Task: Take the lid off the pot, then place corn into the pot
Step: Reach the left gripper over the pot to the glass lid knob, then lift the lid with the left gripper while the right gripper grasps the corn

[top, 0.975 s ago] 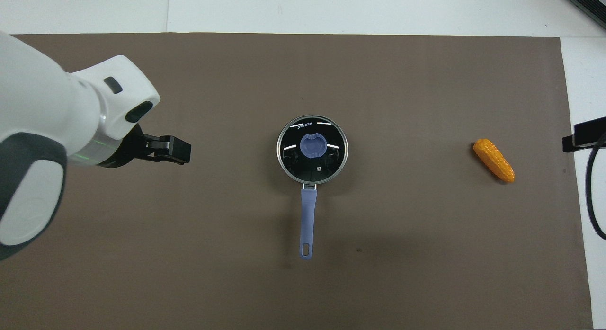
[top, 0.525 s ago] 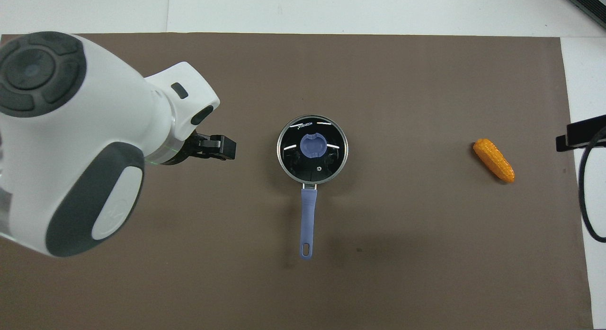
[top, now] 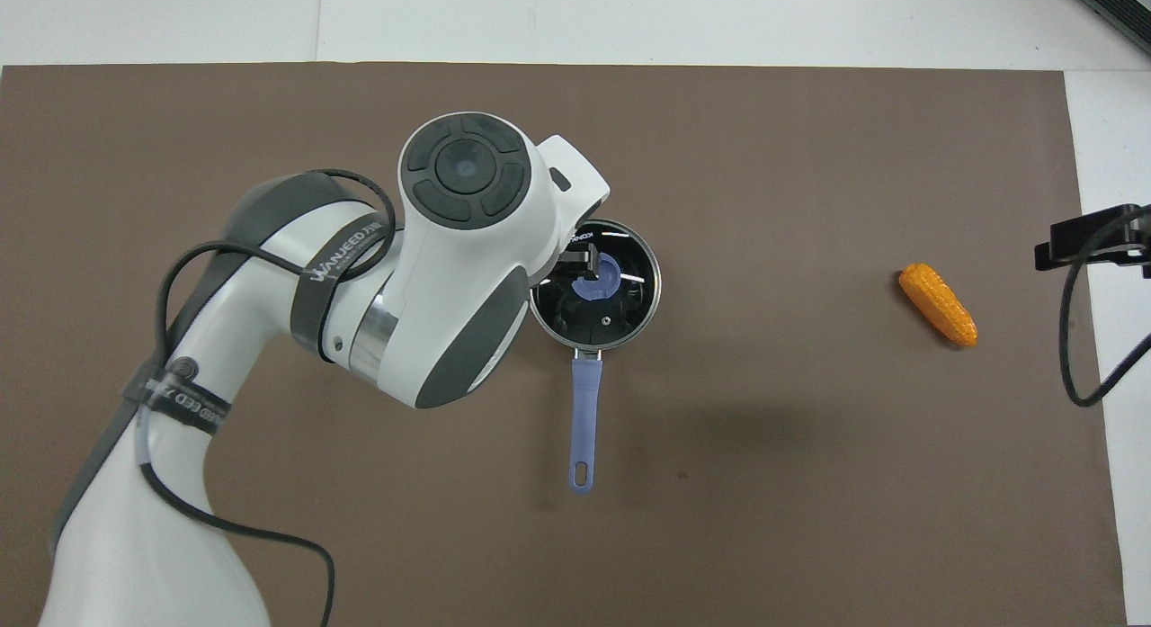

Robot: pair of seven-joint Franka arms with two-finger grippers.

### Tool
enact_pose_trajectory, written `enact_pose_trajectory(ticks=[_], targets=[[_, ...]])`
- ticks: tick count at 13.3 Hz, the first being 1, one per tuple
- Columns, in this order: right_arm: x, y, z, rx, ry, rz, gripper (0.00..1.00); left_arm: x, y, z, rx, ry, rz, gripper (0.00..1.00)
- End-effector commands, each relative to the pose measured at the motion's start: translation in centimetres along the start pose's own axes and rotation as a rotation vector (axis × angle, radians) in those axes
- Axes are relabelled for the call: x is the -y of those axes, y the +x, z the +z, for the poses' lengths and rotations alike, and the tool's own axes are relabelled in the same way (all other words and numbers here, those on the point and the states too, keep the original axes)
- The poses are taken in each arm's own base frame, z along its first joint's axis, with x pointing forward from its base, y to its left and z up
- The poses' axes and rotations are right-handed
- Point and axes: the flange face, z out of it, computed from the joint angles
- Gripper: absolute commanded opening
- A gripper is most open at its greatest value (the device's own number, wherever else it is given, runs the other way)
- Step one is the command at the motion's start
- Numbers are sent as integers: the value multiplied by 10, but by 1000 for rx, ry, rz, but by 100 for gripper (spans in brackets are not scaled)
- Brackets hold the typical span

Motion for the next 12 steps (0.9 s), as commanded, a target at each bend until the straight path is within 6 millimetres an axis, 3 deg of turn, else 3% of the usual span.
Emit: enact_pose_trajectory(ticks=[1, 4, 6, 8, 12], targets=[[-26, -13, 57, 16, 1, -54, 100, -26, 0, 14, -29, 18, 14, 100], [-54, -22, 133, 11, -2, -79, 100, -33, 0, 38, -19, 27, 18, 100], [-55, -26, 177, -15, -15, -95, 100, -45, -5, 47, -26, 23, 10, 100], [-59, -18, 211, -11, -23, -109, 100, -46, -4, 46, -36, 13, 1, 100], [-61, -1, 253, -38, -45, -134, 100, -49, -5, 60, -25, 23, 1, 100]])
